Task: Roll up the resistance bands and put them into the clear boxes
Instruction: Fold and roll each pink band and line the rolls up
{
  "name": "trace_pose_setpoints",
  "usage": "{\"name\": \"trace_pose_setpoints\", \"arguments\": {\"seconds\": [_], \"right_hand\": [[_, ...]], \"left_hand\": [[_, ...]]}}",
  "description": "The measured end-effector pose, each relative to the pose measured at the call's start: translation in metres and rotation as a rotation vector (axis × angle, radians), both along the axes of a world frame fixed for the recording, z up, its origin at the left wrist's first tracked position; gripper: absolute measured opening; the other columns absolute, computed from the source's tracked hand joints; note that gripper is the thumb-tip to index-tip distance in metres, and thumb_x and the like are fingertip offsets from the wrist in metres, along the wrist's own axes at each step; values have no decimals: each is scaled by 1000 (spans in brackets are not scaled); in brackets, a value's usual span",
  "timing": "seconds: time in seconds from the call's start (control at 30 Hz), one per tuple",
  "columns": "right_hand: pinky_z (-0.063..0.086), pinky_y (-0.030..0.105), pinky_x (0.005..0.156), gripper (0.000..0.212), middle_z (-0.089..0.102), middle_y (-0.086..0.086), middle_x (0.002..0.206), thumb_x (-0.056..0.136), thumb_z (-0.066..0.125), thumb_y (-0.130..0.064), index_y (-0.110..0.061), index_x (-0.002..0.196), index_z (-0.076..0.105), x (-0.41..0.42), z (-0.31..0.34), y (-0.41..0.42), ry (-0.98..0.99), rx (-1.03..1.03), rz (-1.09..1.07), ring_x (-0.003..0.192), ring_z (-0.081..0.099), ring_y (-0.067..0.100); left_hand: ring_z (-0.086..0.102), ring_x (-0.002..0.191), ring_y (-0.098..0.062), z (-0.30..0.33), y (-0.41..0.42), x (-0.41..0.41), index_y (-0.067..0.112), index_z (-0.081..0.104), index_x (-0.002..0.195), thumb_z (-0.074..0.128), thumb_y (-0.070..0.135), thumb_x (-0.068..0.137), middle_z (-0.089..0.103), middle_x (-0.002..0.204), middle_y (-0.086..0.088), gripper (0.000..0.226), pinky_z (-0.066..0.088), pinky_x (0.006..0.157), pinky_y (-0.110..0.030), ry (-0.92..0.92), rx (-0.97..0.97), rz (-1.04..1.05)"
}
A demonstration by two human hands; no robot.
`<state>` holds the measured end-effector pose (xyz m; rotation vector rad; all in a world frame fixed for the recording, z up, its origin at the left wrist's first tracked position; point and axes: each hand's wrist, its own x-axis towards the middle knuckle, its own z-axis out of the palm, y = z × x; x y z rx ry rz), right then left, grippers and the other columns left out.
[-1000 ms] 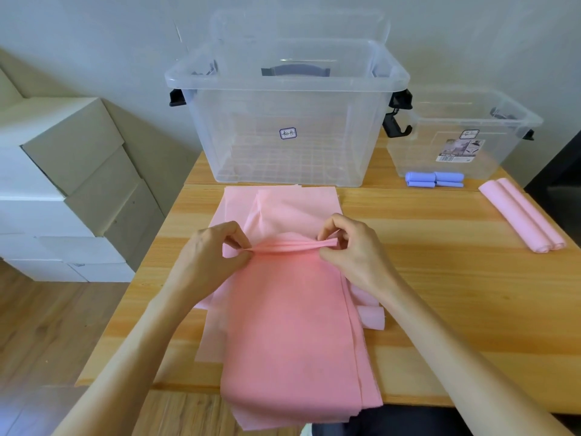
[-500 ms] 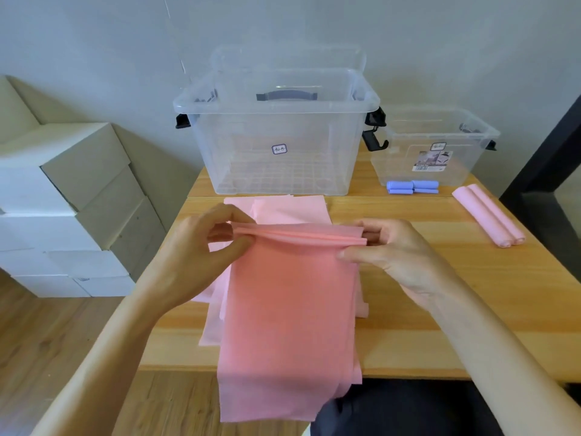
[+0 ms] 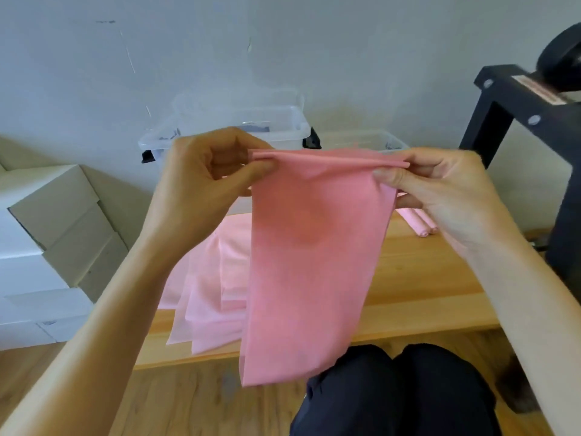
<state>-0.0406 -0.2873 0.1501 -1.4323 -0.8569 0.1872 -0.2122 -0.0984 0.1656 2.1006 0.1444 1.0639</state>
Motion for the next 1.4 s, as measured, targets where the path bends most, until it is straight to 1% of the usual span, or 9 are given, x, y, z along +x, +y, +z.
{"name": "trace_pose_setpoints", "arguments": {"seconds": [0.23, 0.4, 0.5, 0.73, 0.87, 0.97, 1.13, 1.23, 1.4], "right_hand": [[56, 21, 63, 12, 77, -5, 87, 85, 73, -17, -23, 95, 74, 13, 37, -54, -223, 18, -140, 79, 72, 13], [35, 21, 43, 11, 63, 11, 66, 79, 77, -32, -27, 89, 77, 18, 65, -85, -314, 53, -212, 46, 46, 14], [39, 21, 39, 14, 63, 12, 63, 81, 74, -26, -21, 94, 75, 27, 76, -88, -278, 47, -198, 38, 48, 14], [60, 22, 60, 25, 73, 16, 95, 89, 68, -3, 0, 114, 68, 103, 26, -41, -7, -137, -267, 66, 74, 15], [59, 20, 60, 29, 64, 35, 107, 91, 65, -1, 18, 114, 59, 143, -35, -8, 82, -226, -277, 68, 74, 16], [60, 24, 67, 3, 67, 25, 100, 92, 63, 1, 2, 89, 63, 159, -74, 15, 116, -269, -263, 75, 74, 23], [59, 38, 82, 26, 55, -10, 78, 87, 68, 1, -14, 68, 59, 183, -121, 39, 24, -351, -249, 83, 66, 23], [48, 22, 70, 19, 62, -21, 72, 85, 68, -1, -19, 80, 69, 189, -138, 48, -49, -399, -237, 73, 62, 5], [50, 22, 86, 15, 75, -4, 95, 85, 71, -4, -12, 97, 75, 189, -152, 56, -64, -379, -203, 94, 69, 15]], "left_hand": [[66, 50, -8, 43, -33, 27, 28, 69, 84, 72, 16, 89, 71, 71, 19, 13, 46, 42, -20, -26, 135, -48], [74, 64, -14, 66, -54, 41, 21, 68, 88, 70, 16, 91, 74, 73, 11, 6, 57, 55, -22, -52, 69, -198], [75, 73, -15, 72, -58, 56, 17, 69, 91, 69, 14, 91, 76, 76, 8, 3, 60, 66, -27, -52, 11, -257], [74, 73, -11, 21, -25, 139, 5, 59, 112, 62, 6, 95, 76, 79, -6, 18, 59, 66, -23, 184, -205, -245], [72, 64, -7, -42, 5, 183, 12, 43, 98, 58, 2, 97, 71, 75, -8, 18, 59, 63, -25, 277, -310, -181], [72, 66, -7, -83, 26, 205, 16, 43, 88, 56, 2, 98, 71, 77, -5, 22, 58, 63, -23, 323, -368, -142], [71, 86, -8, -124, 52, 227, 15, 58, 82, 54, -7, 94, 72, 87, -2, 25, 57, 73, -20, 372, -388, -50], [68, 94, 1, -140, 60, 235, 29, 70, 84, 56, -3, 91, 72, 94, 13, 36, 51, 82, -12, 424, -243, -10], [68, 94, 5, -155, 64, 236, 33, 71, 101, 63, 1, 89, 72, 103, 17, 35, 54, 85, -16, 424, -229, -44]]}}
